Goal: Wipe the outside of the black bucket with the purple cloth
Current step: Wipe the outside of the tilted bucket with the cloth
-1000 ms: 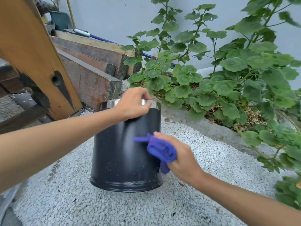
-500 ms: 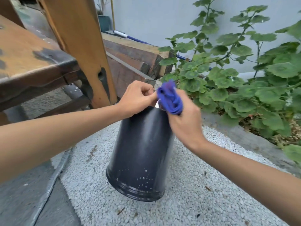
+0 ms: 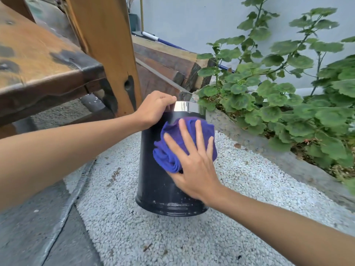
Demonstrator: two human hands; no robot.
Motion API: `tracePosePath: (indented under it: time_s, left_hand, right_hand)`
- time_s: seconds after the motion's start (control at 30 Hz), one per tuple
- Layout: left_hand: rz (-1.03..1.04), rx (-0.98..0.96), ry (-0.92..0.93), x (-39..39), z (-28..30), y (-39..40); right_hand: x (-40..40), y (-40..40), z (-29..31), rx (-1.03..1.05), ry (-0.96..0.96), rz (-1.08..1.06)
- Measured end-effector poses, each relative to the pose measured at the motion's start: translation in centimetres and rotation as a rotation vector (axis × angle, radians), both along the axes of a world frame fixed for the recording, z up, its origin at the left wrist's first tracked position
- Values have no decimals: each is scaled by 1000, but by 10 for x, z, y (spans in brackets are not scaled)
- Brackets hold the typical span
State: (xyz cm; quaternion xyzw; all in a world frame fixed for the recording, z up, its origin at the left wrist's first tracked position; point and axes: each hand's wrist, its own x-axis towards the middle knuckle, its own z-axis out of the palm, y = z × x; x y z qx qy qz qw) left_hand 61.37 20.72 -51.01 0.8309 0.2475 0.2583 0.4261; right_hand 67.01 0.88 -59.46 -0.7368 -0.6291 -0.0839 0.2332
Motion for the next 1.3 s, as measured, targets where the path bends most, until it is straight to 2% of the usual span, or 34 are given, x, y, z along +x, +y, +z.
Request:
tracePosePath:
  time_s: [0.23, 0.4, 0.47, 0.57, 0.67, 0.77, 0.97, 1.03, 1.13, 1.3]
  left_hand:
    - [99, -66, -50, -5, -3, 9]
    - [139, 186, 76, 2, 13, 5]
    - [43, 279, 120, 11, 21, -1]
    - [-142, 421, 311, 31, 30, -23]
    - [-154, 583, 426, 49, 26, -35]
    - [-92, 623, 364, 54, 18, -39]
    - [11, 585, 276, 43, 12, -39]
    - [92, 587, 275, 39, 12, -40]
    - [209, 573, 254, 35, 13, -42]
    - [177, 500, 248, 29, 19, -53]
  right_hand:
    - [-9, -26, -23, 17, -56, 146]
    - [-11, -39, -31, 37, -93, 206]
    - [-12, -44, -35, 13, -126, 230]
    - [-13, -49, -37, -12, -152, 225]
    - [-9, -53, -38, -15, -156, 207]
    - [-8, -61, -41, -13, -178, 242]
    - [2, -77, -42, -9, -152, 414]
    - [11, -81, -40, 4, -54, 470]
    - [19, -85, -31, 98, 325, 435]
    - [35, -76, 34, 445, 1043, -57]
